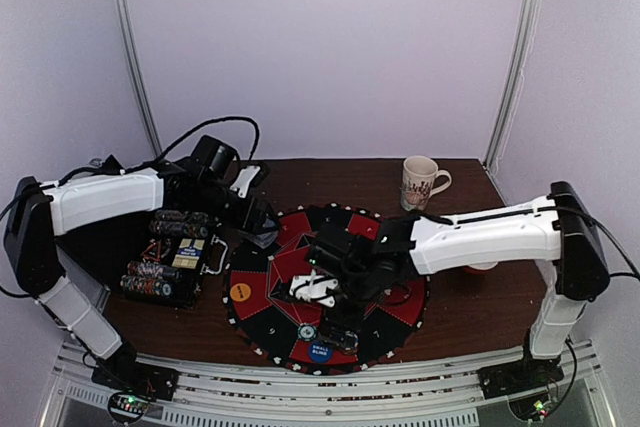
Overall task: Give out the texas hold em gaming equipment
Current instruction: Place the poker chips pile in the small blind area, then move the poker chip to the small blind area.
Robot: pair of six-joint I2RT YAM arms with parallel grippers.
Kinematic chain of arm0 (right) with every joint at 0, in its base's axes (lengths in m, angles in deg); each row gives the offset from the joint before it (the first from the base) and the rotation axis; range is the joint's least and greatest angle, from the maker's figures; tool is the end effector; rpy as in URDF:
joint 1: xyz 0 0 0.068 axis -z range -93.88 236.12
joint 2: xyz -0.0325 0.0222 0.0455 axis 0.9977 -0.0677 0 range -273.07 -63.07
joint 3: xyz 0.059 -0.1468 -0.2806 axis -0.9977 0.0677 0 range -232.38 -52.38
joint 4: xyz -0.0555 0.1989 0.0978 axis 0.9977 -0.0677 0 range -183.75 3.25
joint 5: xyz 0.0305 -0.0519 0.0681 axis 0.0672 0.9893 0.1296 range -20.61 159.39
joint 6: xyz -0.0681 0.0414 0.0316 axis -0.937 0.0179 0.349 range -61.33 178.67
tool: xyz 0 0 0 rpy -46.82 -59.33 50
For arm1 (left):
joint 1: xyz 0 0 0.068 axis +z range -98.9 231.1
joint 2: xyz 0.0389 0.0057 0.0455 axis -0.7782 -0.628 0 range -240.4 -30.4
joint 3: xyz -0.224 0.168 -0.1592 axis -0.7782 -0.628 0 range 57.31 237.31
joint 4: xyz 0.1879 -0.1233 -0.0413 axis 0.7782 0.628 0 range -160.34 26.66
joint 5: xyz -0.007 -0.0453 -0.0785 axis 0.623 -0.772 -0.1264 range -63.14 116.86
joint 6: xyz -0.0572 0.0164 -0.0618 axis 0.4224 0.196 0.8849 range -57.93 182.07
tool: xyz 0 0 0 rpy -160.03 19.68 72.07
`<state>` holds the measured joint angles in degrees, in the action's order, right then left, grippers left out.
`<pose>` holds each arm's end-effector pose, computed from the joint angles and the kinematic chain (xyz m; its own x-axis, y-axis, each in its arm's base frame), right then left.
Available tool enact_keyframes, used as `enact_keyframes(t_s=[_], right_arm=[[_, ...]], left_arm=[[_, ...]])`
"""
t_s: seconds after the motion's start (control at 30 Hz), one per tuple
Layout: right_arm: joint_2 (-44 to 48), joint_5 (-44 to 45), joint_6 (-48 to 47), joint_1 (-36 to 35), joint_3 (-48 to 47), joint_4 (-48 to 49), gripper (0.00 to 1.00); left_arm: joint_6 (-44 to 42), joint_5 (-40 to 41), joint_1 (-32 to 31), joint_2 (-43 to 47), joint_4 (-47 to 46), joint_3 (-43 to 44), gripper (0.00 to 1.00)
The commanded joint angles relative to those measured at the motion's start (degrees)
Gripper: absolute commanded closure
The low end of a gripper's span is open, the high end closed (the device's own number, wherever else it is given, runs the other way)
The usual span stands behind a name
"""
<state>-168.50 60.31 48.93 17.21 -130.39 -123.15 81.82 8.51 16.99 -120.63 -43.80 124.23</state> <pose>0.1266 0.3614 0.2403 -0.1582 -0.8743 -0.4589 -0.9874 0.1446 0.0649 0.2610 -0.2056 0.2890 -0.8324 0.1763 -0.5254 0.4451 0.7774 -0.4444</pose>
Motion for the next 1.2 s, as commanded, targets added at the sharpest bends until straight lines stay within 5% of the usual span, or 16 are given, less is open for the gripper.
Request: enact_keyframes(t_s=[0.0, 0.13, 0.4, 0.7, 0.87, 1.17], right_arm=[[9.5, -1.5, 5.2, 6.0, 0.1, 6.0, 0.0], [10.6, 1.7, 12.8, 13.2, 4.4, 13.3, 0.03], [-3.3, 1.4, 16.3, 18.6, -1.2, 15.6, 0.22], [-15.8, 2.7, 14.8, 19.2, -7.3, 12.0, 0.41], [-15.8, -0.7, 15.2, 19.1, -5.2, 11.1, 0.59], [-12.2, -11.2, 15.6, 13.4, 0.2, 11.6, 0.72]], left_arm=[[-4.3, 1.3, 0.0, 5.1, 0.1, 0.4, 0.26], [-6.3, 5.2, -3.2, 7.6, 3.5, -0.8, 0.26], [-8.0, 8.7, -14.2, 7.6, 10.7, -3.9, 0.31], [-4.1, 9.6, -14.3, 5.9, 9.4, -5.8, 0.33], [-5.5, 9.1, -14.3, 5.5, 9.5, -5.3, 0.33], [-7.5, 10.8, -14.3, 7.9, 10.3, -5.1, 0.33]])
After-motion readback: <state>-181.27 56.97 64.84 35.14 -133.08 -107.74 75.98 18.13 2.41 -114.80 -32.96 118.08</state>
